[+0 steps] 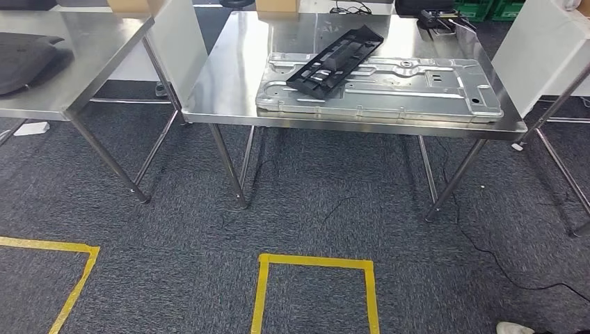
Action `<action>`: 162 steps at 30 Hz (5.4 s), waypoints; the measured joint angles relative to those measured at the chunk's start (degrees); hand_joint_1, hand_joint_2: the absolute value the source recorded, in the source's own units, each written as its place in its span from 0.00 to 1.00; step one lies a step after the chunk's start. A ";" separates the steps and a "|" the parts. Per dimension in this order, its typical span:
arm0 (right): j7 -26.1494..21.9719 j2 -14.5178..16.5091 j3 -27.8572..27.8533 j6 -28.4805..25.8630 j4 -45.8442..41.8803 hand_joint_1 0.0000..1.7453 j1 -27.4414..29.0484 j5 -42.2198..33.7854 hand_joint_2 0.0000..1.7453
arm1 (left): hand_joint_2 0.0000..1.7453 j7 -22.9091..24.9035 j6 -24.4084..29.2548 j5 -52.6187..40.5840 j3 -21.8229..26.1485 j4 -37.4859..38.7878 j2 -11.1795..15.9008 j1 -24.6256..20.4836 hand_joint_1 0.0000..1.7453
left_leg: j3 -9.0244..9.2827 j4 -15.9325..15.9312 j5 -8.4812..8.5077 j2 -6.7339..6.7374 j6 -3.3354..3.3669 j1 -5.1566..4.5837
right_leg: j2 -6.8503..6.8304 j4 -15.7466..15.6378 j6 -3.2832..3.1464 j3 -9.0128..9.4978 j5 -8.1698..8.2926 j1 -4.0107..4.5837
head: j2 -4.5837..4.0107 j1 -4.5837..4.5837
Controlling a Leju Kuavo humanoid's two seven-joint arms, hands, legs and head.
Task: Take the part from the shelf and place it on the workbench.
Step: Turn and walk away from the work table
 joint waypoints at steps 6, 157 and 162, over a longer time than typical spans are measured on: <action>-0.09 -0.31 0.00 -0.02 0.10 0.00 0.12 -0.12 0.00 | 0.00 -0.31 0.01 0.08 -0.01 0.00 -0.17 -0.05 0.00 | 0.58 -1.74 0.75 2.99 0.38 0.41 | -3.17 7.30 1.57 -3.81 -4.41 0.05 | 0.00 0.33; 1.69 -0.53 1.14 2.21 0.81 0.00 0.24 -4.77 0.00 | 0.00 0.03 2.14 0.02 -1.25 0.02 -0.05 -0.58 0.00 | 1.62 -0.86 -0.15 2.24 0.34 -0.12 | -0.62 1.07 2.05 -2.67 1.24 -0.19 | 0.02 1.10; 1.72 -0.55 1.37 2.20 0.83 0.00 0.00 -4.84 0.00 | 0.00 0.04 2.16 0.02 -1.42 0.02 -0.20 -0.23 0.00 | 1.01 -0.91 0.15 5.96 1.14 -0.74 | -4.65 17.22 2.38 -9.44 -6.44 -0.05 | 0.02 1.38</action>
